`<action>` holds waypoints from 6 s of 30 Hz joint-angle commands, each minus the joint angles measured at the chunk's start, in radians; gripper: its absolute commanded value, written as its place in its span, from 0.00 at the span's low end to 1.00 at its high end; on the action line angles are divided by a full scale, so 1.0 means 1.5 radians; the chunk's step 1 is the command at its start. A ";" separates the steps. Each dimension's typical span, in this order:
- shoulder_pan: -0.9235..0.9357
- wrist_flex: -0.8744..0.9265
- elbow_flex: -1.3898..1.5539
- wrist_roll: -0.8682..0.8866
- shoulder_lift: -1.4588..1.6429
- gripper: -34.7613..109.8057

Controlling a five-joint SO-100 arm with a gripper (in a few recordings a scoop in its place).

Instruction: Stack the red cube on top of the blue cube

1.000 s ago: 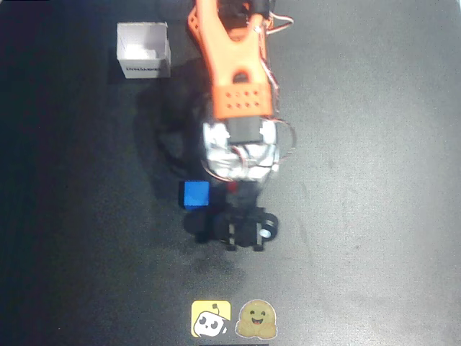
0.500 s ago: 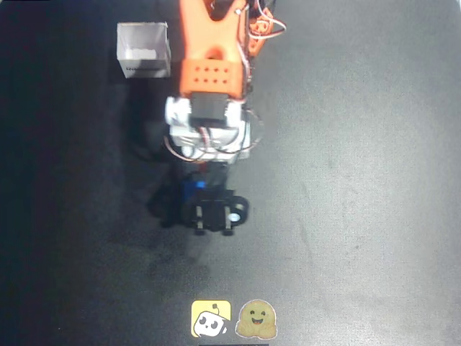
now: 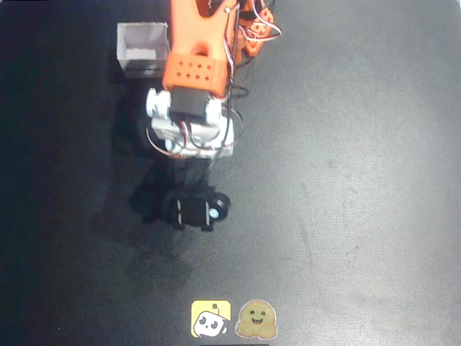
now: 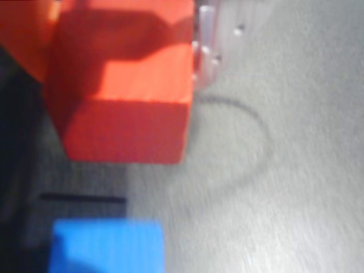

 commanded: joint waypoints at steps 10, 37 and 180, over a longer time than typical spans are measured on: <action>0.011 -0.039 0.131 -0.002 0.161 0.24; -0.012 -0.097 -0.134 0.030 -0.143 0.24; -0.041 -0.486 0.699 -0.014 0.728 0.24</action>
